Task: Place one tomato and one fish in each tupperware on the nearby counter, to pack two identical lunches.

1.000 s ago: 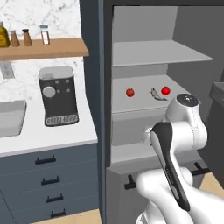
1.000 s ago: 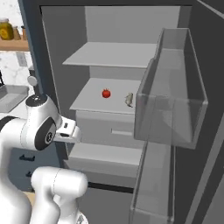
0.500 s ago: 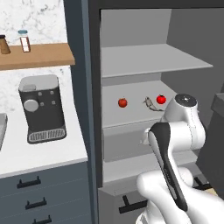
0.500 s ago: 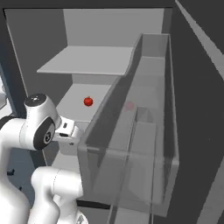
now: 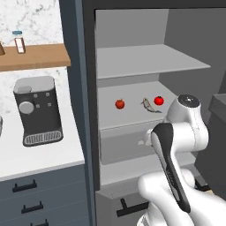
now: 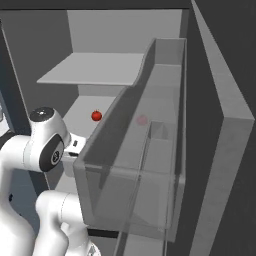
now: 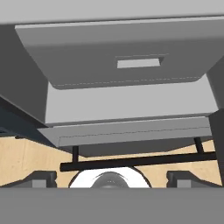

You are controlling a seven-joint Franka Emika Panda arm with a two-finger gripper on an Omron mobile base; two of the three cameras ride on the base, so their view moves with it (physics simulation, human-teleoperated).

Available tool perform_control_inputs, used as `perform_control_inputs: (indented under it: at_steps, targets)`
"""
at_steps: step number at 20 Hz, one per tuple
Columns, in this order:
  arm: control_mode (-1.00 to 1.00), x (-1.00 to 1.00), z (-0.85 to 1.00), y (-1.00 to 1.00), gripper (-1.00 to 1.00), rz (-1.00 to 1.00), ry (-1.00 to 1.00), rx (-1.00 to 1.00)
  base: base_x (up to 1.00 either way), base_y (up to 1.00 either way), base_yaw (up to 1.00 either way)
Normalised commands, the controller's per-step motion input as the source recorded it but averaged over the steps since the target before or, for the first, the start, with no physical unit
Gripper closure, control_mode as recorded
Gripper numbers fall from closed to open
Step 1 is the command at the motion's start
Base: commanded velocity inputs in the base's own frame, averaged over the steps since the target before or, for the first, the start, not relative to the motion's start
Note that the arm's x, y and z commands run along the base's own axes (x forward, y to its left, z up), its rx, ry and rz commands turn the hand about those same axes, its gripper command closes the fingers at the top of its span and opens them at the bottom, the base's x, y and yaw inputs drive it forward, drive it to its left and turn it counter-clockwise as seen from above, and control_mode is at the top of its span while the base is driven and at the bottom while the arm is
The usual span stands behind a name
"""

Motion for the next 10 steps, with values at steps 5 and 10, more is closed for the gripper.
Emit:
perform_control_inputs:
  at_steps: [5, 10]
  targets:
    - [1.00, 0.00, 0.00, 0.00, -1.00, 0.00, 0.00, 0.00, 0.00, 0.00, 0.01]
    - [-1.00, 0.13, 0.00, 0.06, -1.00, 0.11, -0.17, 0.00, 0.01, 0.01, 0.05]
